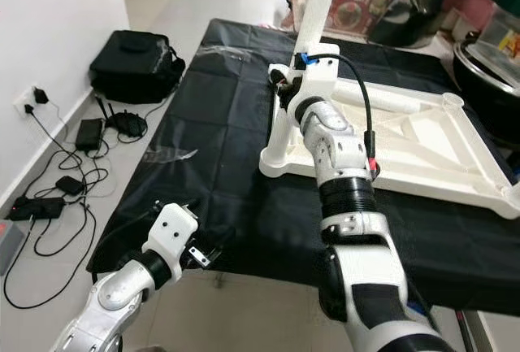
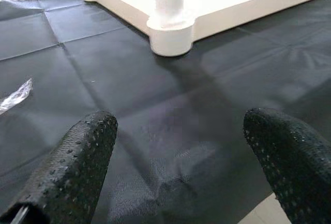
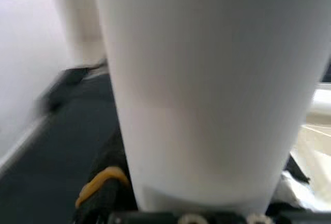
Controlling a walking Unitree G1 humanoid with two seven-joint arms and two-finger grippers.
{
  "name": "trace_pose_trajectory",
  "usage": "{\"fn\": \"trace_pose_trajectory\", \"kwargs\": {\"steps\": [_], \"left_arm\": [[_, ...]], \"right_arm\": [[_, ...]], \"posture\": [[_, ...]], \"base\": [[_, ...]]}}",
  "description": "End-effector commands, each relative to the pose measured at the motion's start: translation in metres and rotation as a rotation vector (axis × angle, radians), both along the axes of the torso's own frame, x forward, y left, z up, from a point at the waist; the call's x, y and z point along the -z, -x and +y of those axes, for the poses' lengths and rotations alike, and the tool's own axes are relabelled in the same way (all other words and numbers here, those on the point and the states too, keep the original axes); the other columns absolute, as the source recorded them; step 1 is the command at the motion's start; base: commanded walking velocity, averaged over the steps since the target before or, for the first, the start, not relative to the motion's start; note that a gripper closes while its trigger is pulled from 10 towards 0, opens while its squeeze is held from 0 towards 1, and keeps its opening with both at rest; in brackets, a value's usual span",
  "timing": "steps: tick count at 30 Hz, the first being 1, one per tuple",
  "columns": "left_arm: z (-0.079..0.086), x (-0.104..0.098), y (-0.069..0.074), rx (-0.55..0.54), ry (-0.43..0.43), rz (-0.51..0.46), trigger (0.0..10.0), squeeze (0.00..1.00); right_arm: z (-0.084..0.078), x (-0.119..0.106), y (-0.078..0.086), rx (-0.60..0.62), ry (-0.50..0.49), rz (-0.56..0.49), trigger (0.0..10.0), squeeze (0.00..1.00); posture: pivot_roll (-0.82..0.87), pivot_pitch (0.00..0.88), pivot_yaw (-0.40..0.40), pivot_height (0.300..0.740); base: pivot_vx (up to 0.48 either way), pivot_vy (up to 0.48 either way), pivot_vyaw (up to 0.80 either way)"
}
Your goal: Building children table
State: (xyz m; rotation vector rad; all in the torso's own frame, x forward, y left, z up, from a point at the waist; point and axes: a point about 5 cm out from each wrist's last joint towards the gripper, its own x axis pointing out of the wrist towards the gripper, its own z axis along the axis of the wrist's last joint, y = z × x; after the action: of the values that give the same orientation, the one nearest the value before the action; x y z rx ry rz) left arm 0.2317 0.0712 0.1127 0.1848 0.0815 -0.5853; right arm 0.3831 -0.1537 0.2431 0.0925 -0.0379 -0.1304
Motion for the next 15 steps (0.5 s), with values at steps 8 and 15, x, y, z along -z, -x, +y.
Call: {"fn": "trace_pose_trajectory", "kwargs": {"steps": [8, 15], "left_arm": [[0.0, 0.002, 0.002, 0.0, -0.007, 0.014, 10.0, 0.0], [0.0, 0.003, 0.002, 0.0, -0.006, 0.016, 10.0, 0.0]], "right_arm": [[0.013, 0.019, 0.0, 0.07, -0.103, 0.131, 10.0, 0.0], [0.023, 0.005, -0.004, -0.111, -0.144, 0.031, 10.0, 1.0]], "posture": [[0.12, 0.081, -0.113, 0.74], [0.12, 0.073, -0.118, 0.74]], "base": [[0.0, 0.0, 0.0], [0.0, 0.0, 0.0]]}}
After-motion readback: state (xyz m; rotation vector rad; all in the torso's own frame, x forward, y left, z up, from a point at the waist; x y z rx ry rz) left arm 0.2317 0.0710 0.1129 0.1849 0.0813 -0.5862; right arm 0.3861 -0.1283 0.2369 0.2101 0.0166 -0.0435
